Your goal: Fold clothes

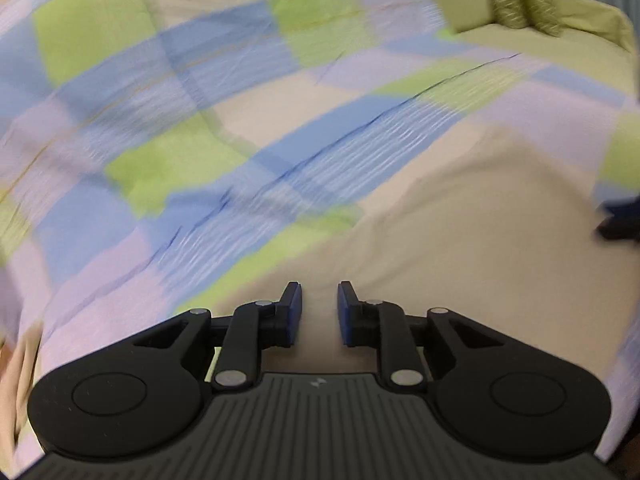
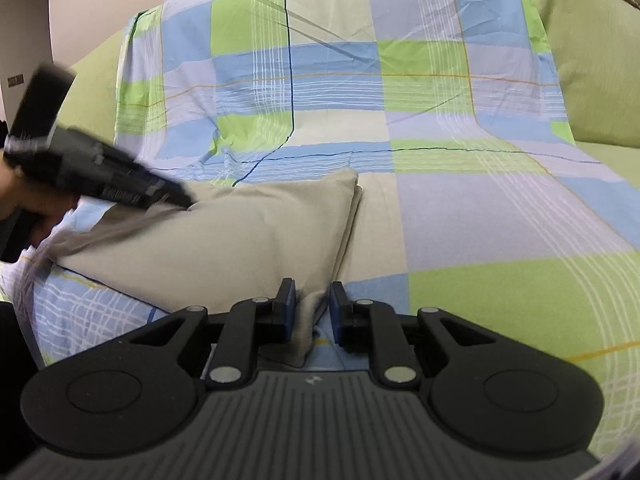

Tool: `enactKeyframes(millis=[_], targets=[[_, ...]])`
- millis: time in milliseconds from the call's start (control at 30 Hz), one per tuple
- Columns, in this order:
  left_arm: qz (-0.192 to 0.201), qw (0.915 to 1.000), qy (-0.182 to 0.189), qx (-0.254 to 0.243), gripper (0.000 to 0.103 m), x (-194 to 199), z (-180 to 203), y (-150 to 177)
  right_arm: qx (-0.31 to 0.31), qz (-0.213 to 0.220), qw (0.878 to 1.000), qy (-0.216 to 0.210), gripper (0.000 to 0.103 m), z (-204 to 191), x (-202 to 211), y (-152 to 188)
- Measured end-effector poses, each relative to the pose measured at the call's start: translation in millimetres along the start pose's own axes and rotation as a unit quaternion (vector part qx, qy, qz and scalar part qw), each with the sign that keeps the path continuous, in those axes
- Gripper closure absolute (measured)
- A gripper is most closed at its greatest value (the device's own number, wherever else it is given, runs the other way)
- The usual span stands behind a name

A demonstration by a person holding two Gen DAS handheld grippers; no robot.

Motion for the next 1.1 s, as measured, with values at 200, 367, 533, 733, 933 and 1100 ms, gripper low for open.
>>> enactKeyframes(millis=[200,367,533,733,933,1100], targets=[[0.017,0.9998,-0.008,0.005,0.078,40.6,7.2,-4.8,0.038,-0.009,0.999,0.014,0.084,-7.9,13.8,-18.9],[0.002,0.9998,0.019,0.007,0.079,45.4,29.4,15.2,0.066,-0.004,0.998,-0.012,0.077,-30.0,32.9,-19.7],[0.003,0.9997,0.023,0.007,0.081,59.2,40.4,25.0,0.089,-0.02,0.996,0.002,0.076,-41.8,37.2,-12.8],[0.006,0.9997,0.024,-0.005,0.081,77.2,52.2,31.9,0.142,-0.012,0.99,0.01,0.076,-55.9,55.2,-13.0],[0.009,0.9993,0.023,-0.028,0.077,90.6,62.3,41.4,0.189,-0.01,0.982,0.021,0.075,-67.3,60.8,-14.3],[0.037,0.9858,0.036,-0.159,0.051,104.3,96.6,54.2,0.233,-0.011,0.972,0.032,0.074,-74.0,60.0,-14.1]])
Point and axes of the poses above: each gripper's, at about its wrist camera, not at the fingertips, and x roughly against the way its jaws point, z to its right, y to its underside, the point moved 4 cm from there along -x, roughly the way its jaws point, and after that the axes turned 12 degrees about y, right-handed, at the moved point
